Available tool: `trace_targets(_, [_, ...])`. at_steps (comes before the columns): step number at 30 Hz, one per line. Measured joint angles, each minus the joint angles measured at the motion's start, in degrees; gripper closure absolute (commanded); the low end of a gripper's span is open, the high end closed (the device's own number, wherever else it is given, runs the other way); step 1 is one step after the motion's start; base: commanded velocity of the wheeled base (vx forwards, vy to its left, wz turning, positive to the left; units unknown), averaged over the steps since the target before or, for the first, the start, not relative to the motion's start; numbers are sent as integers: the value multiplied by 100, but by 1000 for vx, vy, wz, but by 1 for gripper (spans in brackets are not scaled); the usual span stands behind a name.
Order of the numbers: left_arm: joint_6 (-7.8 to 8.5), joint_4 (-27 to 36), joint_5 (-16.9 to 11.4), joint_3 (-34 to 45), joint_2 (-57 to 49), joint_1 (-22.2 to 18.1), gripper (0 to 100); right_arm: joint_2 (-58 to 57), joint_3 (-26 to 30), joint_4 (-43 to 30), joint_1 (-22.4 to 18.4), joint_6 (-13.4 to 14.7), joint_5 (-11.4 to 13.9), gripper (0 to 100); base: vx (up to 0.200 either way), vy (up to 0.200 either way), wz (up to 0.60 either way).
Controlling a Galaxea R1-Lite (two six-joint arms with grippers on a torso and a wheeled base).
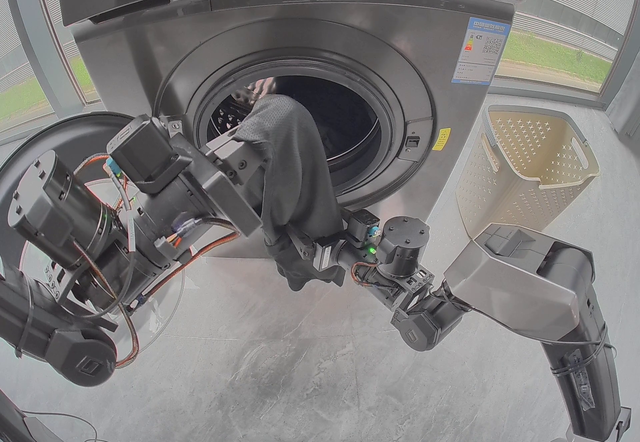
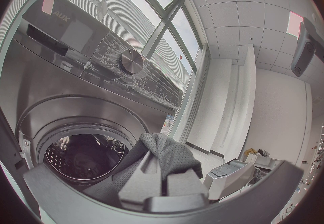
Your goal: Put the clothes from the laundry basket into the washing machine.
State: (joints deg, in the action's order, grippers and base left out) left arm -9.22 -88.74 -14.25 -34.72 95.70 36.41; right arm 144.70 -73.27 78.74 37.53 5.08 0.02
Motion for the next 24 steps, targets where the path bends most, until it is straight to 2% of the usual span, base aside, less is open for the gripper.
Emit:
trace_targets(1, [-4,0,0,0,0,0,100,22,-41,6,0,4,-5,100,0,0,0])
trace_targets(6, [-22,6,32,-11,6,-52,100,65,-168,74,-17,33,-80,100,0,0,0])
trace_targets(11, [-41,20,44,-23,37,-135,100,-38,-60,121,-123,38,-82,100,0,0,0])
trace_targets(24, [2,33,20,118,378,-830,100,-1097,1447,441,-350,57,-51,100,0,0,0])
